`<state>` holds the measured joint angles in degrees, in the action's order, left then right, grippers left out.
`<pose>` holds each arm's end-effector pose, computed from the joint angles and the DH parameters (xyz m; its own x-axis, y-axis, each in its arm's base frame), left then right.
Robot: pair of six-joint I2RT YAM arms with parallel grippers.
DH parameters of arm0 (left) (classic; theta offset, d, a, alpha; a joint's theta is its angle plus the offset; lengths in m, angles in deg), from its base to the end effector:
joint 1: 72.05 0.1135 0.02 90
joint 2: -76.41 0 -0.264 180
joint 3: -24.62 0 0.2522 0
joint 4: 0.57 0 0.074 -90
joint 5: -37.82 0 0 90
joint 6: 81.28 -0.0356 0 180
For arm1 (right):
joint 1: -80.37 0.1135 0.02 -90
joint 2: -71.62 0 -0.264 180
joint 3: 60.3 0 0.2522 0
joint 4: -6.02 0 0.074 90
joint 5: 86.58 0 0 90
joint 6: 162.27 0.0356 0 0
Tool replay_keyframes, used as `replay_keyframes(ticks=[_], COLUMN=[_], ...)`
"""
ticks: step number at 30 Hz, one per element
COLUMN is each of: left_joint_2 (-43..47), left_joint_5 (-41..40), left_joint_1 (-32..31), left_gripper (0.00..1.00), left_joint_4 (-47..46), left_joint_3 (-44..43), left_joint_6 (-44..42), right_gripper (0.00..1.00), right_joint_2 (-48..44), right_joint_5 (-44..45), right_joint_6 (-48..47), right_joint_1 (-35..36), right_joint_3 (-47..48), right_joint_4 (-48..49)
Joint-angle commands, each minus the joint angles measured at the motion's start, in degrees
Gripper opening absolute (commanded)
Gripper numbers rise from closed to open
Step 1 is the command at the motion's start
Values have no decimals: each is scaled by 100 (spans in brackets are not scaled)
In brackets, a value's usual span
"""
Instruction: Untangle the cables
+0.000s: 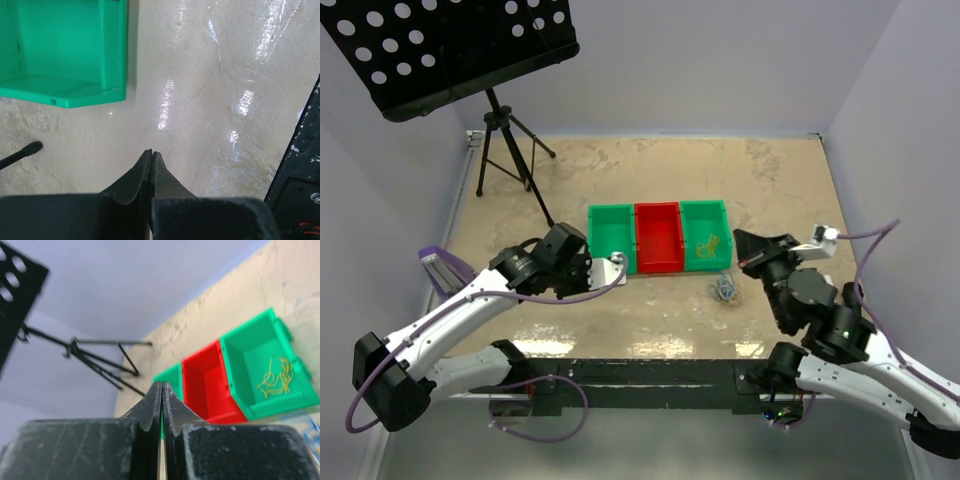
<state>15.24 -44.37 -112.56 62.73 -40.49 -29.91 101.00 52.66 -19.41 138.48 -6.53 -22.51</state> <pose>0.1489 -0.1336 0.2681 -0.0764 0.8788 -0.4711 0.9522 0.2044 0.2268 0.0845 0.0848 0.3401 -0.1468 0.7493 -0.6458 -0.0633 0.6444 0.7621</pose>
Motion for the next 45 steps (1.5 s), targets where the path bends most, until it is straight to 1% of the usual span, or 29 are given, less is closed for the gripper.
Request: replay_keyframes(ticks=[1, 4, 7, 8, 9, 11, 12, 13, 14, 15, 17, 18, 19, 25, 27, 30, 31, 33, 37, 38, 39, 41, 45], left_joint_2=[237, 202, 53, 0, -53, -149, -202, -246, -281, -308, -361, -378, -405, -571, -721, -861, -888, -941, -1160, -1343, -1502, -1897, -2635], left_joint_5=[-298, 0, 360, 492, 563, 677, 747, 800, 827, 879, 950, 1002, 1046, 1310, 1310, 1450, 1547, 1609, 1504, 1486, 1460, 1259, 1012], left_joint_1=[43, 43, 43, 43, 35, 43, 43, 35, 43, 35, 43, 35, 43, -35, -53, -62, -62, -193, -755, -887, -1001, -1230, -1485], left_gripper=[0, 0, 0, 0, 0, 0, 0, 0, 0, 0, 0, 0, 1, 17, 17, 18, 21, 32, 50, 53, 53, 54, 55], left_joint_4=[-322, -348, -270, -243, -260, -295, -313, -322, -357, -392, -445, -454, -471, -805, -832, -876, -893, -1042, -1788, -1981, -2175, -2483, -3116], left_joint_3=[134, -67, -383, -480, -585, -718, -788, -823, -858, -885, -885, -885, -877, -745, -806, -885, -885, -842, -674, -683, -709, -814, -973], left_joint_6=[-136, 22, 198, 250, 303, 391, 400, 426, 435, 453, 462, 462, 462, 585, 585, 585, 585, 655, 918, 997, 1041, 1068, 989], right_gripper=[0, 0, 0, 0, 8, 39, 51, 60, 66, 69, 66, 63, 63, 63, 63, 64, 64, 66, 66, 66, 67, 67, 71], right_joint_2=[-266, -118, 294, 513, 837, 1540, 1909, 2209, 2516, 2737, 3054, 3055, 3003, 2327, 2352, 2676, 2808, 2976, 2652, 2555, 2485, 2248, 1703], right_joint_5=[957, 580, 368, 307, 228, -79, -220, -360, -510, -624, -844, -923, -994, -1020, -1038, -1108, -1083, -926, -276, -100, 59, 288, 455], right_joint_6=[-381, -435, 21, 414, 853, 1846, 2173, 2585, 2911, 3210, 3660, 3826, 3898, 4171, 4162, 4232, 4285, 4442, 4654, 4750, 4760, 4602, 4681], right_joint_1=[-1, -10, -10, -1, -1, -10, -10, -1, -1, -1, -1, -1, -1, -10, -1, -1, -1, -1, -19, -19, -36, -115, -133], right_joint_3=[630, 675, 605, 596, 570, 491, 438, 385, 324, 254, 157, 104, 60, -116, -160, -108, -38, 164, 936, 1121, 1341, 1614, 1826], right_joint_4=[-458, -421, -860, -1218, -1657, -2300, -2520, -2749, -2916, -3066, -3260, -3278, -3235, -3235, -3200, -3269, -3304, -3567, -4278, -4463, -4648, -4685, -4623])
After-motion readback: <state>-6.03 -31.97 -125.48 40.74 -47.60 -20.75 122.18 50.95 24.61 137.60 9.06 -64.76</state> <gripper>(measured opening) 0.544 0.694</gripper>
